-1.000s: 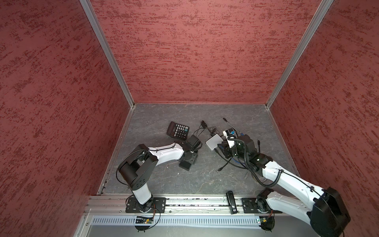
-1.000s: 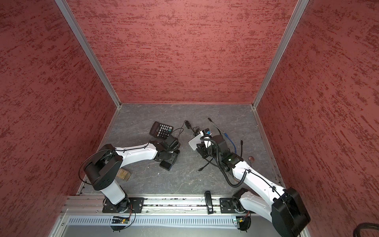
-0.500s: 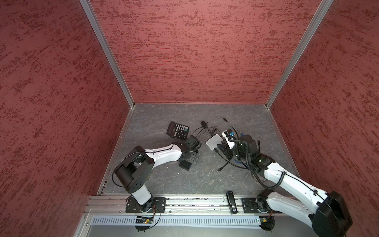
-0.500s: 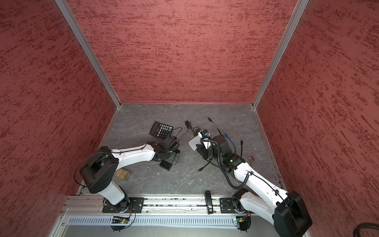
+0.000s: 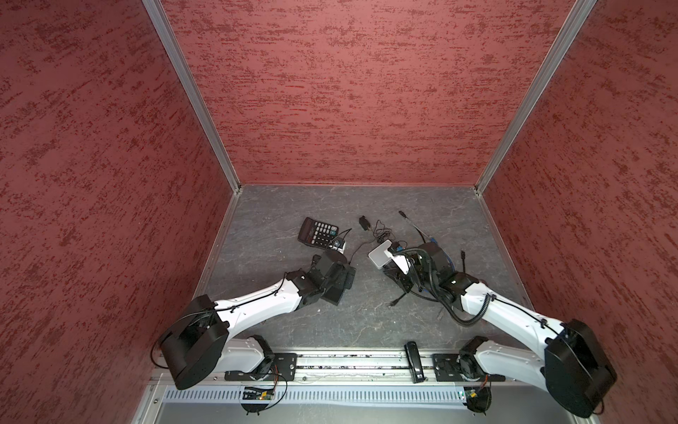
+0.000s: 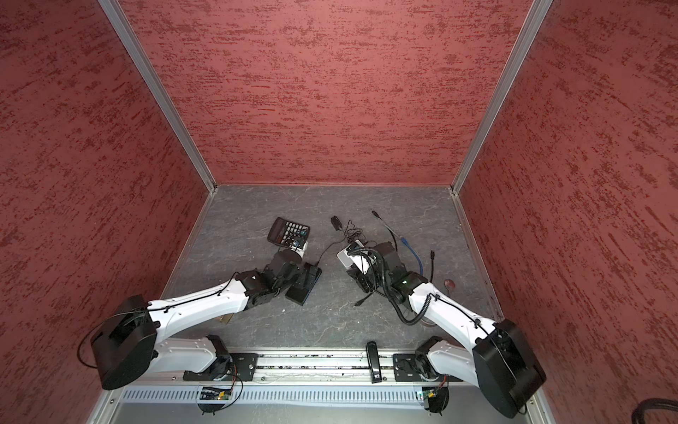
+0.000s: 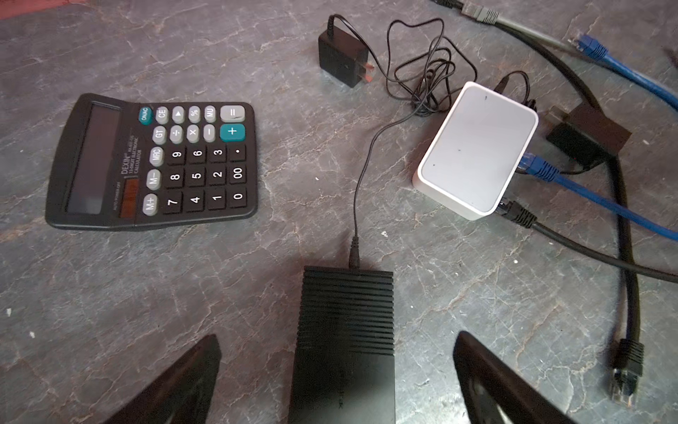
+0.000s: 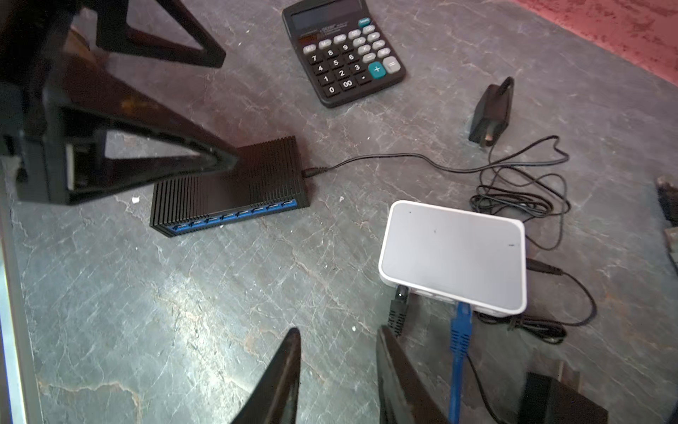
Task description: Insert the plug into the switch port
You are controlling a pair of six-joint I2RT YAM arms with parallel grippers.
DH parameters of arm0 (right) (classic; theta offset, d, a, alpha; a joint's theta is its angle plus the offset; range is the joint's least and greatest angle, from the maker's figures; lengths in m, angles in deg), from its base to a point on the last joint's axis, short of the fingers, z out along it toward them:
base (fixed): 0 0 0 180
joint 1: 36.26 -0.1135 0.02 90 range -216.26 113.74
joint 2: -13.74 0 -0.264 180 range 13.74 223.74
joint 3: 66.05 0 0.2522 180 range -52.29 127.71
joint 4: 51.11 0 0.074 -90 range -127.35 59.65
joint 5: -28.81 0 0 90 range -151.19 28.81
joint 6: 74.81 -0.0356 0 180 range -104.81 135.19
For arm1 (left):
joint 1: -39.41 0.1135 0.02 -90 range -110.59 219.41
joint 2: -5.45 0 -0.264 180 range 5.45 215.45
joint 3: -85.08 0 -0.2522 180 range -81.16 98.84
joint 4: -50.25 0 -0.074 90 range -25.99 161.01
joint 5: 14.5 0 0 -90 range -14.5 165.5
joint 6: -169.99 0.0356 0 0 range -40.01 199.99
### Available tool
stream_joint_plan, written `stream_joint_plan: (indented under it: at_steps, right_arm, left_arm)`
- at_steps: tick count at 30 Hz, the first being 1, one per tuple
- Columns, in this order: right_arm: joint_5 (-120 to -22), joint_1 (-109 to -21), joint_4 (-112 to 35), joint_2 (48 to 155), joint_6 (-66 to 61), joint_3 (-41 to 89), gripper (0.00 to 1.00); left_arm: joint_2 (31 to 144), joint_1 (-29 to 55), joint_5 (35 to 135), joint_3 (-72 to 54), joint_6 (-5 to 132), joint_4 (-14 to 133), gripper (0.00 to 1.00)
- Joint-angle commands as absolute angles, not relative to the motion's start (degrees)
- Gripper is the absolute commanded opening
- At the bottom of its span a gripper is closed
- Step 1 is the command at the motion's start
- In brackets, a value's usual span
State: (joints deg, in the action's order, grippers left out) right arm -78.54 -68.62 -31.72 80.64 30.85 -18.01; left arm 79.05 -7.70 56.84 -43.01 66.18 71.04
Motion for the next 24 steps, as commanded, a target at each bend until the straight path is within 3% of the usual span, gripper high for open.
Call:
stream_joint_plan:
  at_steps: [1, 6, 24]
  right_arm:
    - [-81.07, -68.21, -32.37, 80.86, 39.4, -18.21, 0.35]
    - [-79.58, -68.2, -25.0, 82.37, 53.1, -17.24, 0.36]
    - [-74.07, -68.32, -20.79, 81.22, 65.19, -22.41, 0.37]
  left_arm:
    - [75.82, -8.27, 55.17, -46.47, 64.87, 62.45, 1.0]
    - [72.47, -10.54, 52.42, -48.58, 67.77, 62.01, 1.0]
    - [70.44, -12.88, 55.43, -51.72, 69.74, 58.14, 1.0]
